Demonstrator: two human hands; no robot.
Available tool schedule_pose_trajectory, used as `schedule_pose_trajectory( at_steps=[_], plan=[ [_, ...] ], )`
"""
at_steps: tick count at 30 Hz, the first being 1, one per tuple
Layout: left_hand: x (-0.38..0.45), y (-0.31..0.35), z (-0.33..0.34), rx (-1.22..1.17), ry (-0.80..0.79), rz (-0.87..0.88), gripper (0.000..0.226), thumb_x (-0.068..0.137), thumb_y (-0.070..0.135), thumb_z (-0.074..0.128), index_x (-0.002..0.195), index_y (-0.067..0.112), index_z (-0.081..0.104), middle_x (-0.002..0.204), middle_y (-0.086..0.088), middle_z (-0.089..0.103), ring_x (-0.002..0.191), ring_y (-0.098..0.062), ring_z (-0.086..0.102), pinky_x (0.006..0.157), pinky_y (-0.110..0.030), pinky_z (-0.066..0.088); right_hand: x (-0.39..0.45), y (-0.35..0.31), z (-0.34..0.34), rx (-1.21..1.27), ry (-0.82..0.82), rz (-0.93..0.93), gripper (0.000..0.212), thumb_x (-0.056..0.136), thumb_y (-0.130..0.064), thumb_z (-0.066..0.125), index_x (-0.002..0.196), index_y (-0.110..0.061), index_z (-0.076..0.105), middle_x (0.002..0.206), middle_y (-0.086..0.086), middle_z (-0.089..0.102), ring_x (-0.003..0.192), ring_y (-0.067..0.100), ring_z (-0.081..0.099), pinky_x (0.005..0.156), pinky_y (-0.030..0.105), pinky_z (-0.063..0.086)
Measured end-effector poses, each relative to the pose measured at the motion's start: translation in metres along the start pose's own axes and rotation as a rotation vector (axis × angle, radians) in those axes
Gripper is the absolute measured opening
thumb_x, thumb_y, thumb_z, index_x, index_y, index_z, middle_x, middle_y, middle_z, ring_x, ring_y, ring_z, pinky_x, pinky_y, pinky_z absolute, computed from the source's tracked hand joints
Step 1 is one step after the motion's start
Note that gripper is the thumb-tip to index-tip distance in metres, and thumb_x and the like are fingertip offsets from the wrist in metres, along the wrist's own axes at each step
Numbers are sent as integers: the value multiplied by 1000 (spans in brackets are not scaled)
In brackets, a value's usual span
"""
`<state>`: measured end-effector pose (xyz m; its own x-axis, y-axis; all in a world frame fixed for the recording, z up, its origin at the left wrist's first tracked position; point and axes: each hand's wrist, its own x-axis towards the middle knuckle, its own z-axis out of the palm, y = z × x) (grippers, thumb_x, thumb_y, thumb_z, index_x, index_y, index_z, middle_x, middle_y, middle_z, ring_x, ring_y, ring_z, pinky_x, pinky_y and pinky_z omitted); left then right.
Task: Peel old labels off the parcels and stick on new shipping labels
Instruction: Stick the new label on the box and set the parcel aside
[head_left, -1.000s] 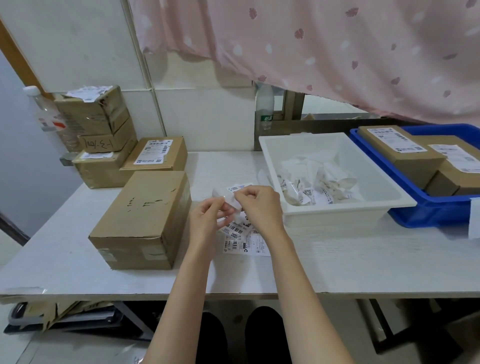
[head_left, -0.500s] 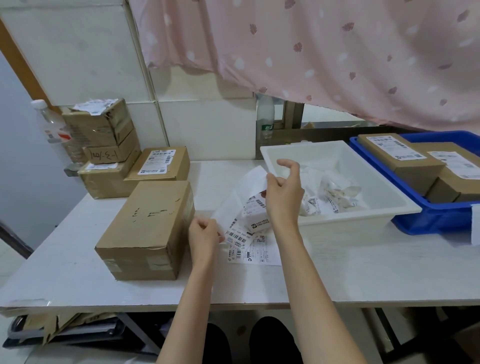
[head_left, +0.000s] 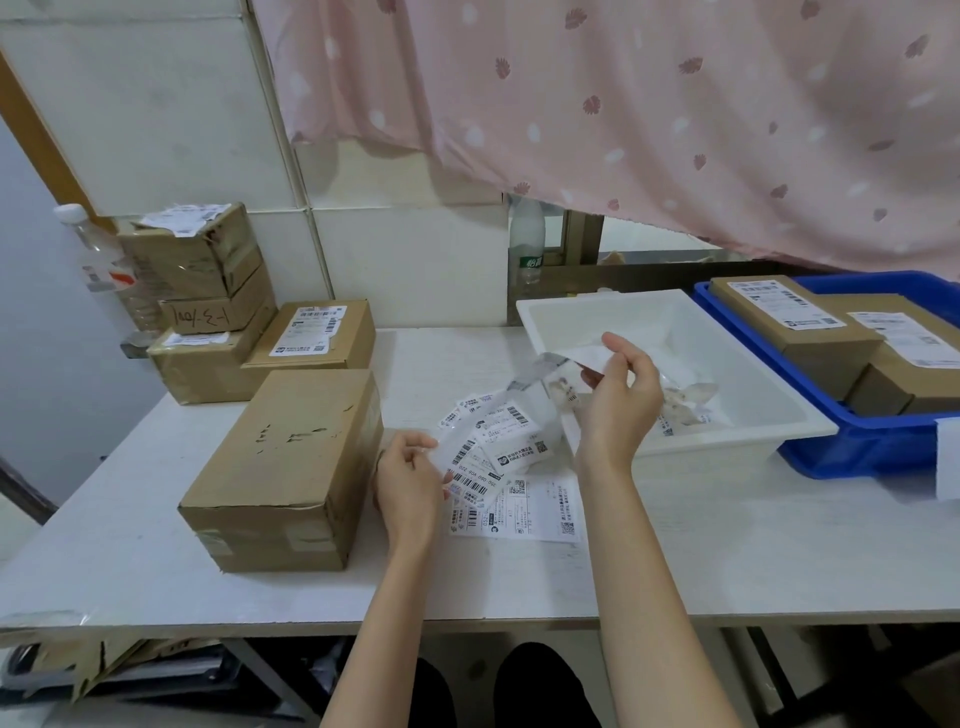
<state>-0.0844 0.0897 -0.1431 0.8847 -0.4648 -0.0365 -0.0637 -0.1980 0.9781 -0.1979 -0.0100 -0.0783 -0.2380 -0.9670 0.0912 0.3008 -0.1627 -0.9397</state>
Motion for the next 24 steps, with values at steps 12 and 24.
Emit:
schedule_pose_trajectory(
  at_steps=[12,24],
  plan=[
    [-7,5,5,515,-73,177,41,94,26,54,134,36,56,155,-11,29,135,-30,41,101,-35,35,-7,-8,7,-3,-163,-28,27,97,-11,48,89,-27,68,111,-8,54,86,-5,53,82,23,47],
    [-18,34,18,237,4,522,32,72,46,69,98,28,63,109,13,53,109,-6,43,89,-21,24,-29,6,23,-242,-282,-30,25,92,-8,50,88,-21,71,102,-11,46,66,-10,49,63,4,39]
  ],
)
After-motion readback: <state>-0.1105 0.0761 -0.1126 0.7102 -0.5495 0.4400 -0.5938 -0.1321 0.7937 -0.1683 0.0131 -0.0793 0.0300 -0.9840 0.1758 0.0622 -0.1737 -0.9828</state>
